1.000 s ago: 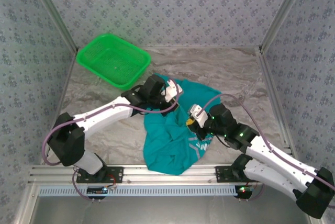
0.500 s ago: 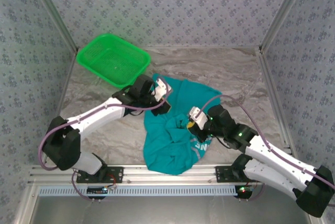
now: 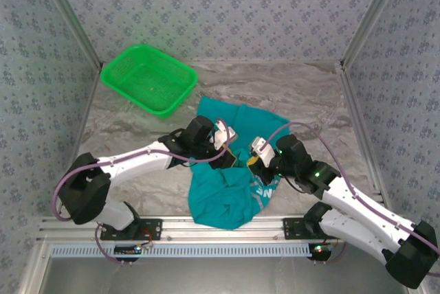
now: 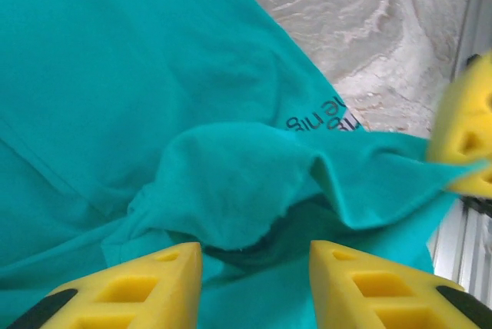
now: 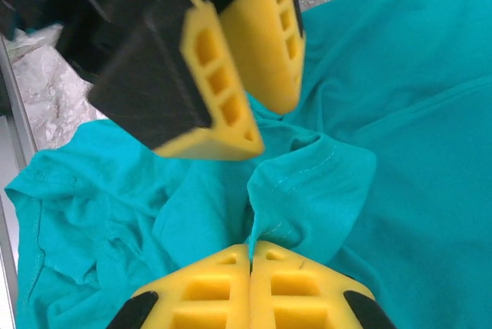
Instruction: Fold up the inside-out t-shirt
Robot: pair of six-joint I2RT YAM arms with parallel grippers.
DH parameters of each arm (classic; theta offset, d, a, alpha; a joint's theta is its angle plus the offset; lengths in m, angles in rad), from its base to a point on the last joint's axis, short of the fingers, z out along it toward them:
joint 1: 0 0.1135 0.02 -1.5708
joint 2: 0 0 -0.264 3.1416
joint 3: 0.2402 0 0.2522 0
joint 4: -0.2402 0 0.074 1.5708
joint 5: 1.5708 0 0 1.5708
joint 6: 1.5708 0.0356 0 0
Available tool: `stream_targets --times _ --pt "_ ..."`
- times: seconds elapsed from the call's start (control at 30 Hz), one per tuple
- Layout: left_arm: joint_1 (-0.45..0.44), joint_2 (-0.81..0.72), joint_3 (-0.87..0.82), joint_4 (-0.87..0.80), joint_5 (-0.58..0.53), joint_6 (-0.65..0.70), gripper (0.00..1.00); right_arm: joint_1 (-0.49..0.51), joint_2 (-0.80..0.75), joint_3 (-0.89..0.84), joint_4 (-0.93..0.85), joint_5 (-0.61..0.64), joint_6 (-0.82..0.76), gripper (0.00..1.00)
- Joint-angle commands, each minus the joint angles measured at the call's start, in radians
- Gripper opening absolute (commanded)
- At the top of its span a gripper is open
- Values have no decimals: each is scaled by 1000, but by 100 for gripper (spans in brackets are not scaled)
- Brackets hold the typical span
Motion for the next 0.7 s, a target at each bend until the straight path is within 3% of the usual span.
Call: stream_targets --times 0.0,0.17,0.3,0.5,0.67 --pt "-18 46 36 79 -33 -47 42 -6 0 30 20 -32 13 0" --pt "-30 101 42 143 8 -82 44 -8 -1 36 20 -47 14 0" --pt "-30 121 47 187 -53 -137 47 -6 -4 36 19 -51 15 0" --pt "14 174 121 78 -264 -213 44 7 -49 32 33 -58 10 0" --pt "118 132 165 -58 -283 -172 40 17 -65 32 -7 -24 -4 0"
